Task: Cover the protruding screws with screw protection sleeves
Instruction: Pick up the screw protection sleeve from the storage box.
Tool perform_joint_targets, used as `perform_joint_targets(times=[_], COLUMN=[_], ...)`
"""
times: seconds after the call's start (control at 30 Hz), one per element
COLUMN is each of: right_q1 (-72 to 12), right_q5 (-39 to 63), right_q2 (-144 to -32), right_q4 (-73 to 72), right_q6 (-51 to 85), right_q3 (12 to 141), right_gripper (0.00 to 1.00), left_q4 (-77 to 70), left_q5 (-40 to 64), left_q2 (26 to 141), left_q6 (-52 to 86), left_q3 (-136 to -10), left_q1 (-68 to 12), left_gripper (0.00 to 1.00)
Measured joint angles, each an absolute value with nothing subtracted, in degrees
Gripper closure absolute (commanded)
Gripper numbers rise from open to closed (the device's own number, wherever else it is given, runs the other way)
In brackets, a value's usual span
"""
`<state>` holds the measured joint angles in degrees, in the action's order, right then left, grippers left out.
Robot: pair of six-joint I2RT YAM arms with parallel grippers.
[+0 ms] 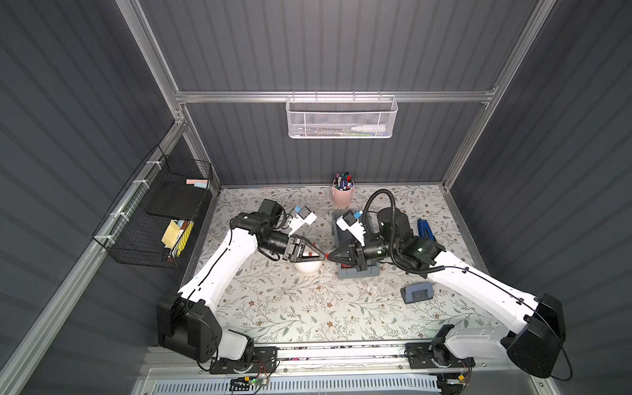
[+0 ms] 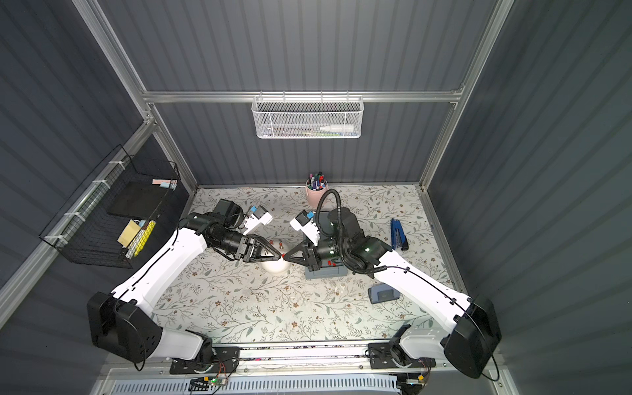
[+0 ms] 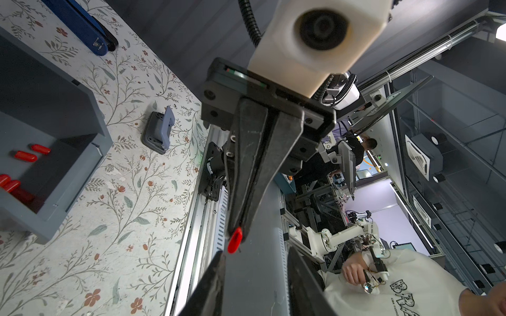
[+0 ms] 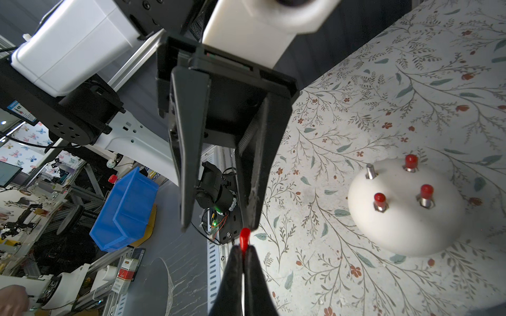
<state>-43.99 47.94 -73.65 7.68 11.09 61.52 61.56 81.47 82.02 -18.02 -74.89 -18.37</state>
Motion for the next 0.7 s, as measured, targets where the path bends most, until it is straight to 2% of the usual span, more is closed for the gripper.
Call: perform_joint_targets(times=[0.27,0.4,0.5,0.7], right_q1=[-44.21,-44.27,-44.47,-44.75], right_q5=[48.9,49.17,49.36,49.78], right_q2=[-73.65,-73.69,-73.97,-74.76], right_q4=[6.81,6.81,6.79,6.87], right_q6=[12.01,12.27,12.47,12.45], right_q3=[61.52,61.52,61.52,61.54], right_gripper=[0.99,0.98,0.98,0.98], left_q4=[61.8,61.78,61.82,61.82], left_q5=[80.9,80.88,80.97,81.38], left_q2=[82.02,82.0,82.0,82.0], left_q6=[-18.57,-19.07,-19.33,-19.49], left_q3=[-74.89,-74.89,-74.89,-74.89], left_q1=[-18.37,-18.37,-18.37,-18.37], left_gripper=[0.62,0.67,0.75,0.76])
